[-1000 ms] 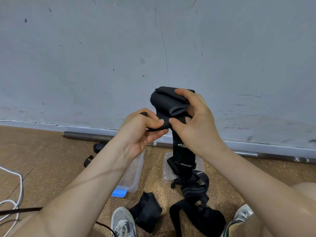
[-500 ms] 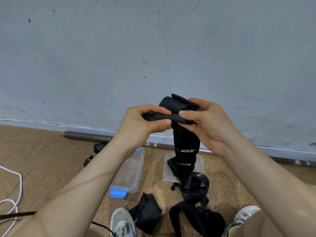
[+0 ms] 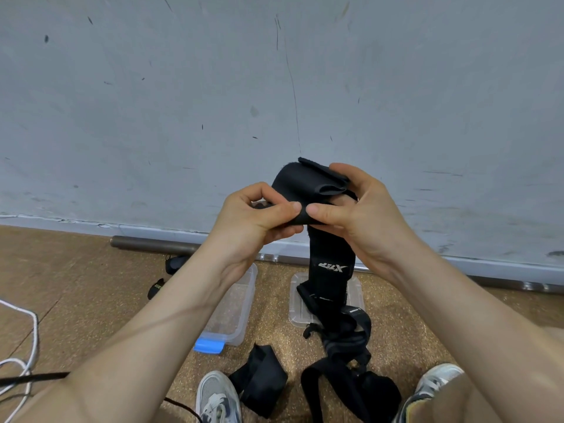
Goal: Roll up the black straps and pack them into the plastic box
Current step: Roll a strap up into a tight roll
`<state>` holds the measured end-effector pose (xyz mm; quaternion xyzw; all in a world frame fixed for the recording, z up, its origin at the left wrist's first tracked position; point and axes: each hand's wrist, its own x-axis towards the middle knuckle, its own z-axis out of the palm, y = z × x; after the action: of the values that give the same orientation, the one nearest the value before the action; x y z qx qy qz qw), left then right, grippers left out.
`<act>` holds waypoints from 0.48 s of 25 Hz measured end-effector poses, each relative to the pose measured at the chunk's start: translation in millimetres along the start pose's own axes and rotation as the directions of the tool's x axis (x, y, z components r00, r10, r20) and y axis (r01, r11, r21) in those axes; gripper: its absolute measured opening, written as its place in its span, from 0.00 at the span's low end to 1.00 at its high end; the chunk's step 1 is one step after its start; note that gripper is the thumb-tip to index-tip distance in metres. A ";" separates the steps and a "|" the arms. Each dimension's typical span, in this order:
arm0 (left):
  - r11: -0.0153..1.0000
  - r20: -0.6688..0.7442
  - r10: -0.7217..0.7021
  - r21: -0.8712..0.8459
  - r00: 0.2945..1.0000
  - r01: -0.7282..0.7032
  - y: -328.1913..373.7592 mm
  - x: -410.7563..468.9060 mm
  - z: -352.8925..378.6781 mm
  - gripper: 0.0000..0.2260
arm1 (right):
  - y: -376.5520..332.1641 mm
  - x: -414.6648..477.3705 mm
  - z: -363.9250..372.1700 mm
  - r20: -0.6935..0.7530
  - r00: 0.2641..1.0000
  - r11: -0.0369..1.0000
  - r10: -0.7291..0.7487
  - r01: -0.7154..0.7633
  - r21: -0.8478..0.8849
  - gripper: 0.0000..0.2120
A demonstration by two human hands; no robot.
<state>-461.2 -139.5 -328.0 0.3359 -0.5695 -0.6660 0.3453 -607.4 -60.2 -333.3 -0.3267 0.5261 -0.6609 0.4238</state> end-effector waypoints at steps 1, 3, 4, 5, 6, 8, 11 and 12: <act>1.000 0.006 -0.016 -0.016 1.000 0.016 0.1 0.5 1.0 0.08 | 0.0 -0.3 0.4 -0.014 1.000 1.000 0.004 -0.004 0.009 0.36; 0.999 0.046 -0.027 -0.026 0.999 0.028 0.2 1.3 1.8 0.06 | -0.4 0.5 0.1 -0.057 0.998 0.999 0.024 -0.022 0.043 0.32; 1.000 0.088 -0.009 -0.013 0.996 0.010 -0.6 1.9 1.1 0.08 | -1.4 1.3 -0.9 -0.077 0.996 0.996 0.044 -0.038 0.075 0.30; 0.999 0.137 0.025 0.019 0.990 -0.028 -1.5 1.8 -0.1 0.11 | -3.1 1.8 -1.9 -0.091 0.994 0.992 0.068 -0.058 0.116 0.28; 0.995 0.172 0.059 0.063 0.983 -0.071 -1.5 0.7 -0.5 0.14 | -4.1 2.1 -2.6 -0.096 0.991 0.985 0.090 -0.075 0.153 0.27; 0.986 0.173 0.108 0.110 0.979 -0.128 -2.1 -0.6 0.2 0.13 | -4.8 0.0 -3.6 -0.089 0.991 0.982 0.105 -0.089 0.166 0.26; 0.988 0.154 0.110 0.092 0.982 -0.125 -4.8 0.1 0.7 0.14 | -5.0 -1.4 -2.2 -0.105 0.993 0.993 0.060 -0.048 0.109 0.28; 0.987 0.158 0.113 0.098 0.981 -0.130 -6.5 0.9 0.8 0.14 | -4.9 -1.7 -2.0 -0.111 0.993 0.995 0.043 -0.032 0.099 0.28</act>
<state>-462.8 -139.1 -334.3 0.2667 -0.6489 -0.6357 0.3221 -609.4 -57.3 -329.1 -0.2577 0.5227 -0.6950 0.4211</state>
